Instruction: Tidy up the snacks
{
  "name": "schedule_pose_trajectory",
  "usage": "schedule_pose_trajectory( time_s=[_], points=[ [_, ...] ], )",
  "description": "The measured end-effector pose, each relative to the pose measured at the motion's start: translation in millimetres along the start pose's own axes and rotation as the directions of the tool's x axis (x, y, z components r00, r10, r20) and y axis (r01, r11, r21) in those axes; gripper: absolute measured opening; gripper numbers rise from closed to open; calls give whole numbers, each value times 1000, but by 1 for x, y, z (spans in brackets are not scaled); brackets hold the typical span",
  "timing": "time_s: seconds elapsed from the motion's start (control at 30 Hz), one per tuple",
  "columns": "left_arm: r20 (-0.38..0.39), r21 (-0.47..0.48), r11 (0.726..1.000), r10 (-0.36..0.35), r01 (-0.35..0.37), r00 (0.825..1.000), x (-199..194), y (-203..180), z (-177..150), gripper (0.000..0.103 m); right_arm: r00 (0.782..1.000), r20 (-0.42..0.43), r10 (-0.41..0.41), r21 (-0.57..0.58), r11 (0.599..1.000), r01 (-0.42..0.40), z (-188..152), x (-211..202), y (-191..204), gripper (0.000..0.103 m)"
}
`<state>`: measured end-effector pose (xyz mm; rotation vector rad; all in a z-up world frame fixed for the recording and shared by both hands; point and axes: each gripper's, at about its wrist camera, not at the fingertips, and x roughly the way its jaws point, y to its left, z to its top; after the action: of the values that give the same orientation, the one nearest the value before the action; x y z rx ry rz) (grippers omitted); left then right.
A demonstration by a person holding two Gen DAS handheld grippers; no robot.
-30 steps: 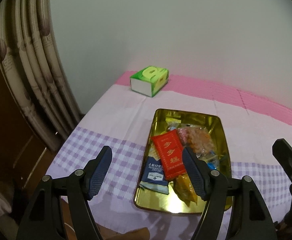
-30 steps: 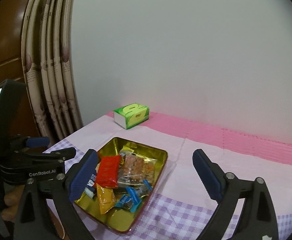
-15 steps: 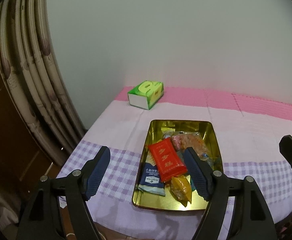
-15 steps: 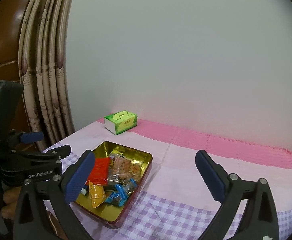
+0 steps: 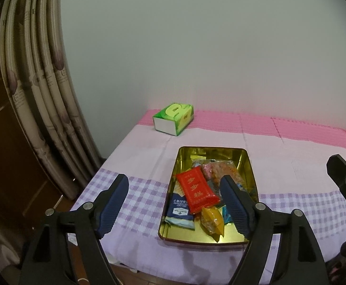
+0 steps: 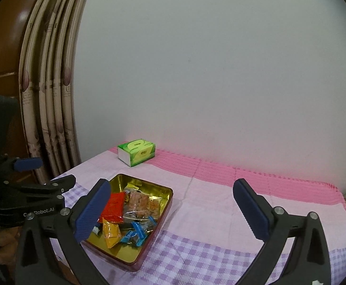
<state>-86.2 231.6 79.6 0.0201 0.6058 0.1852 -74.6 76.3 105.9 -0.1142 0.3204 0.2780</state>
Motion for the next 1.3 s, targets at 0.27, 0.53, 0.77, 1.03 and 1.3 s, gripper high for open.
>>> schedule_pose_trajectory(
  time_s=[0.27, 0.53, 0.77, 1.03, 1.3],
  points=[
    [20, 5, 1000, -2, 2, 1000, -6, -1, -1, 83, 1000, 16, -18, -9, 1000, 18, 2, -7, 3, 102],
    [34, 18, 1000, -2, 1, 999, -8, -3, -1, 84, 1000, 18, -24, -9, 1000, 24, 2, -9, 3, 102],
    [30, 21, 1000, -3, 2, 1000, -8, -3, -1, 85, 1000, 16, -21, -11, 1000, 21, 3, -8, 3, 102],
    [15, 29, 1000, 0, 0, 1000, -3, -6, -3, 86, 1000, -3, -12, -5, 1000, 12, -1, -2, -2, 102],
    [10, 36, 999, 2, -3, 1000, -2, -7, -5, 86, 1000, -18, -9, 0, 1000, 9, -6, 1, -4, 102]
  ],
)
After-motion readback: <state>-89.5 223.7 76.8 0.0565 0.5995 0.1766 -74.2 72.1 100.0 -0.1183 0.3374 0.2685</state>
